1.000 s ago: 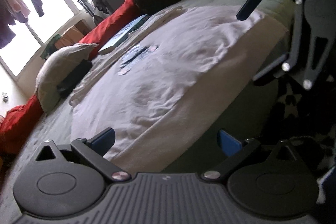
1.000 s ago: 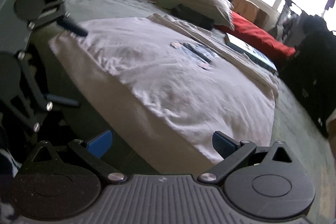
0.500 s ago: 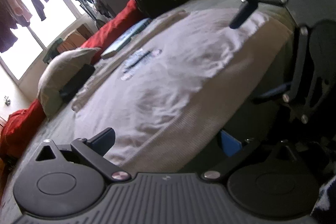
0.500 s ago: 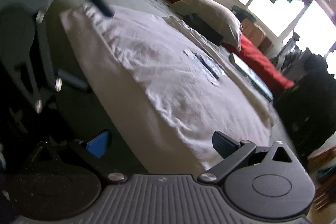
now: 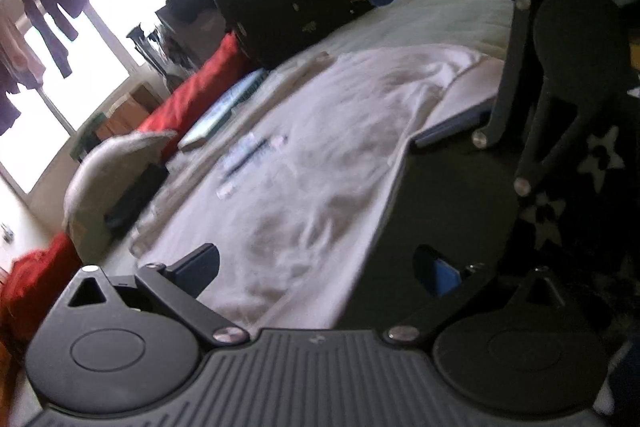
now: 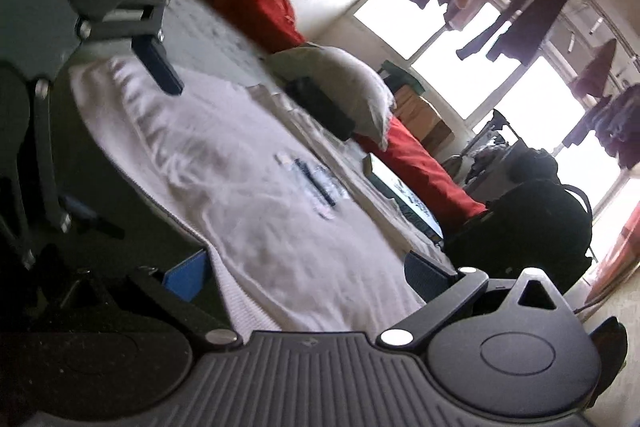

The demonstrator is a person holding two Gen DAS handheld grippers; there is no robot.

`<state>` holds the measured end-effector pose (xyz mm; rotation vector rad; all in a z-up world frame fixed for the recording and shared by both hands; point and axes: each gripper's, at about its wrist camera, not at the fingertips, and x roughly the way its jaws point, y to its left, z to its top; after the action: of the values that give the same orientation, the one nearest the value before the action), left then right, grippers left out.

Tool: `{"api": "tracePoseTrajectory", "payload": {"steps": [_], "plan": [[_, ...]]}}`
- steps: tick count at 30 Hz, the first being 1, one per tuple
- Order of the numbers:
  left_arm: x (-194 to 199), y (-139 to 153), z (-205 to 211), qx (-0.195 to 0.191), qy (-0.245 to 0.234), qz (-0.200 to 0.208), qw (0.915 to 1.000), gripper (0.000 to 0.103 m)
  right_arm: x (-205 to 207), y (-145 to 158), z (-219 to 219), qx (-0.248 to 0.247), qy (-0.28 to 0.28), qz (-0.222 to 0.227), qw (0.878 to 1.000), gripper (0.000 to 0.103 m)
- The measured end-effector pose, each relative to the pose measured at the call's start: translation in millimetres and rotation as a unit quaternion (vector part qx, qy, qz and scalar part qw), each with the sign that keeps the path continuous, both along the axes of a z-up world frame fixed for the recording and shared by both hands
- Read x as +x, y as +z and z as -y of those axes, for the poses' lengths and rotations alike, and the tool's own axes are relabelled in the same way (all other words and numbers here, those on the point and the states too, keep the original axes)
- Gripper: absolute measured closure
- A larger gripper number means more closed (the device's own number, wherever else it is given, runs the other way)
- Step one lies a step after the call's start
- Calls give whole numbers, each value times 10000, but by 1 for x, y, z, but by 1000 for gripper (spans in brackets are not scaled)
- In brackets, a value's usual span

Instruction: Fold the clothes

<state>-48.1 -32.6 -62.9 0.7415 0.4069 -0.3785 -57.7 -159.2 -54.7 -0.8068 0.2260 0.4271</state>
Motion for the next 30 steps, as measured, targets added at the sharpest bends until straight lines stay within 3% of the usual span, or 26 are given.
{"api": "tracePoseTrajectory", "payload": {"steps": [6, 10, 16, 19, 21, 24, 27, 30], "plan": [[18, 12, 3, 4, 303, 433, 9986, 1, -2, 3, 7, 160, 62, -180, 9997, 0], [15, 20, 5, -30, 177, 527, 9984, 1, 0, -6, 1, 71, 201, -390, 9990, 0], [11, 20, 5, 5, 100, 378, 9992, 1, 16, -24, -15, -218, 3, -294, 9993, 0], [6, 15, 5, 98, -81, 224, 9997, 1, 21, -22, -12, -82, -124, -249, 9996, 0], [7, 8, 6, 218, -86, 223, 9995, 1, 22, -18, -10, -12, -214, -151, 9997, 0], [11, 1, 12, 381, 97, 573, 9976, 1, 20, -12, -9, 69, -214, 13, 9997, 0], [16, -10, 18, 841, 249, 1075, 9903, 1, 21, -8, -6, 134, -214, 106, 9996, 0], [19, -20, 15, 1248, 252, 1196, 9846, 1, 25, -12, -4, 43, -209, 8, 9998, 0]]}}
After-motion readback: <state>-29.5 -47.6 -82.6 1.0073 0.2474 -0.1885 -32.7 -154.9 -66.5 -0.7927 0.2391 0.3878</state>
